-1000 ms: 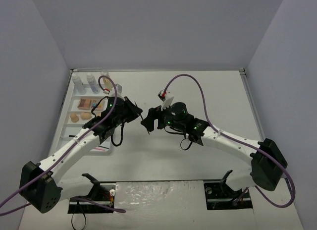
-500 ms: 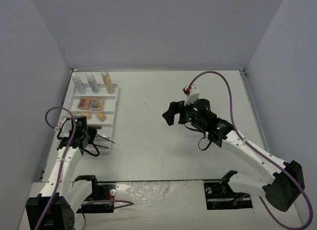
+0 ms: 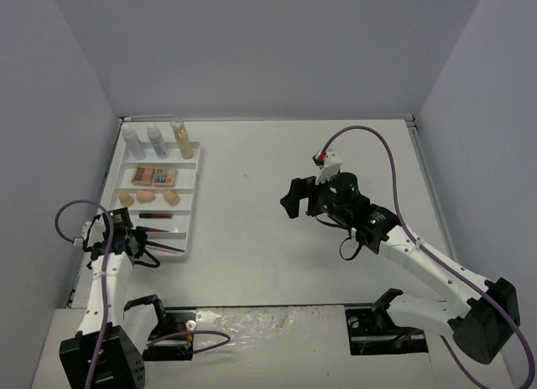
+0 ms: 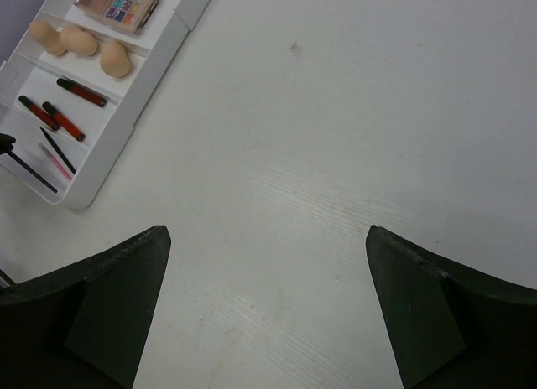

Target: Organize the makeup

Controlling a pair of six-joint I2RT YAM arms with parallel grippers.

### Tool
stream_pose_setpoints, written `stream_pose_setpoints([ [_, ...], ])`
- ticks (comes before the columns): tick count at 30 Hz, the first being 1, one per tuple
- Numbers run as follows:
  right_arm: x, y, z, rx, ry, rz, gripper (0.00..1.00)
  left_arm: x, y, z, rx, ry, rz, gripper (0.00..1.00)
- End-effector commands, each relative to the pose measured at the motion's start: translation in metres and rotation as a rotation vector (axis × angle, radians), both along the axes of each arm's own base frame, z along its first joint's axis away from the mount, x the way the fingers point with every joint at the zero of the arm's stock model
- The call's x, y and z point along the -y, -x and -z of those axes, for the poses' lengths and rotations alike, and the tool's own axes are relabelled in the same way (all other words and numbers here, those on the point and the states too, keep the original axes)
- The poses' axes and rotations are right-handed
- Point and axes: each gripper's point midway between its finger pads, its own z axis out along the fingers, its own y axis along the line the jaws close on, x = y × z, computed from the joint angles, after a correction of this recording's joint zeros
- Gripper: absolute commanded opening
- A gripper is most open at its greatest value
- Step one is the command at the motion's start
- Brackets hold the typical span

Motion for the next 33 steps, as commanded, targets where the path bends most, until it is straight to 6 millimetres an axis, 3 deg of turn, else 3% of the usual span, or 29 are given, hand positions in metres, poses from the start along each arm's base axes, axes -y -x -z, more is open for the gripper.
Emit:
stream_pose_setpoints([
  [1, 0.0, -0.007, -0.019, 0.067, -0.027, 0.016, 1.0, -0.009, -0.014, -0.017, 0.057, -0.014, -0.021, 0.19],
  [4, 0.002, -0.007, -0.019, 0.068, -0.017, 0.02, 1.0, -0.009, -0.013, -0.02, 0.058, -0.017, -0.015, 0.4],
  [7, 0.004, -0.009, -0.02, 0.071, -0.01, 0.031, 1.0, -0.007, -0.011, -0.029, 0.079, -0.023, -0.002, 0.68],
  [9, 0.005, -0.009, -0.021, 0.072, -0.005, 0.038, 1.0, -0.007, -0.01, -0.037, 0.082, -0.038, 0.017, 0.8],
  [12, 0.01, -0.013, -0.028, 0.09, 0.013, 0.059, 1.0, -0.008, -0.006, -0.056, 0.069, -0.085, 0.078, 0.9],
  [15, 0.022, -0.019, -0.036, 0.114, 0.042, 0.12, 1.0, -0.011, -0.006, -0.087, 0.077, -0.166, 0.165, 0.93],
  [19, 0.041, -0.025, -0.054, 0.15, 0.089, 0.204, 1.0, -0.01, -0.008, -0.15, 0.131, -0.347, 0.332, 0.96],
  [23, 0.068, -0.029, -0.086, 0.228, 0.153, 0.303, 1.0, 0.01, -0.007, -0.213, 0.223, -0.518, 0.528, 0.97],
  [27, 0.094, -0.025, -0.12, 0.315, 0.212, 0.369, 1.0, 0.031, 0.008, -0.275, 0.341, -0.672, 0.684, 0.97],
  [33, 0.119, -0.006, -0.159, 0.406, 0.204, 0.406, 1.0, 0.047, 0.044, -0.313, 0.424, -0.799, 0.824, 0.97],
])
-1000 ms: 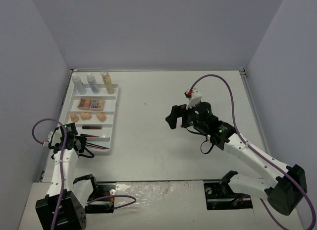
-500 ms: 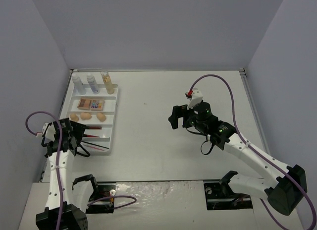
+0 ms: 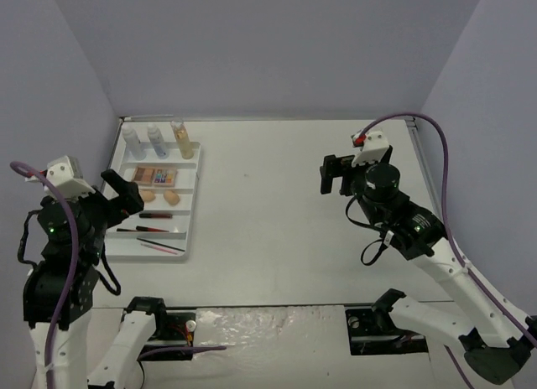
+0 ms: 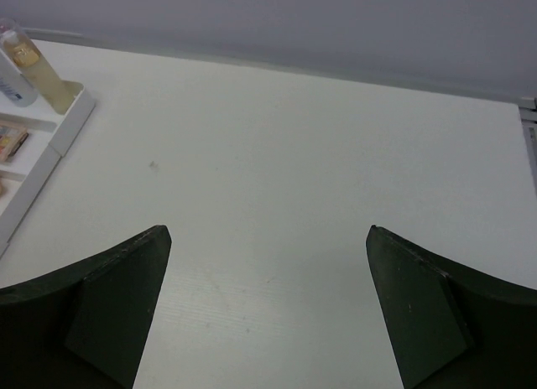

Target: Organize the makeup

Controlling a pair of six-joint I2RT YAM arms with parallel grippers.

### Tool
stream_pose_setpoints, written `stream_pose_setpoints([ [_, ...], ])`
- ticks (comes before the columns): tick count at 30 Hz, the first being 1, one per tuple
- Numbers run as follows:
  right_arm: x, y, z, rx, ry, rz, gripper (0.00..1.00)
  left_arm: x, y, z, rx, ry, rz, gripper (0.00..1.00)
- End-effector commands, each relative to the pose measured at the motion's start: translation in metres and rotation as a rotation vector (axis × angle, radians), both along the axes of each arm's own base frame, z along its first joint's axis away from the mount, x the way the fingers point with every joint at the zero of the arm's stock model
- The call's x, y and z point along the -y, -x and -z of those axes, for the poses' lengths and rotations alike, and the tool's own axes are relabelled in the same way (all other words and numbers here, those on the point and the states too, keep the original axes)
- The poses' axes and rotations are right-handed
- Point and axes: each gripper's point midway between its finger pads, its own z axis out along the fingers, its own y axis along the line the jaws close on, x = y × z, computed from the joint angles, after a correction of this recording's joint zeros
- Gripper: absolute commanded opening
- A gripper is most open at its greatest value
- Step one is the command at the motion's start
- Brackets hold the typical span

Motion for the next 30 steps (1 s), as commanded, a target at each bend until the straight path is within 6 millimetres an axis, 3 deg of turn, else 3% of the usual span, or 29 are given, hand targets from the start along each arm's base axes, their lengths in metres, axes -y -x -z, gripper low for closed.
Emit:
stream_pose_setpoints([
  [1, 0.033, 0.011, -0.046, 0.127, 0.011, 0.084, 1.0, 0.0, 0.033, -0.029, 0.059, -0.16, 0.086, 0.97],
  [8, 0.072, 0.041, -0.079, 0.249, 0.002, 0.149, 1.0, -0.006, 0.077, -0.032, 0.122, -0.216, 0.11, 0.97],
  [11, 0.08, 0.054, -0.092, 0.291, -0.024, 0.138, 1.0, -0.008, 0.087, -0.027, 0.116, -0.226, 0.111, 0.97],
  [14, 0.083, 0.059, -0.092, 0.3, -0.038, 0.134, 1.0, -0.012, 0.095, -0.025, 0.124, -0.227, 0.093, 0.97],
  [30, 0.085, 0.076, -0.098, 0.311, -0.101, 0.092, 1.0, -0.009, 0.107, -0.016, 0.118, -0.14, 0.08, 0.97],
])
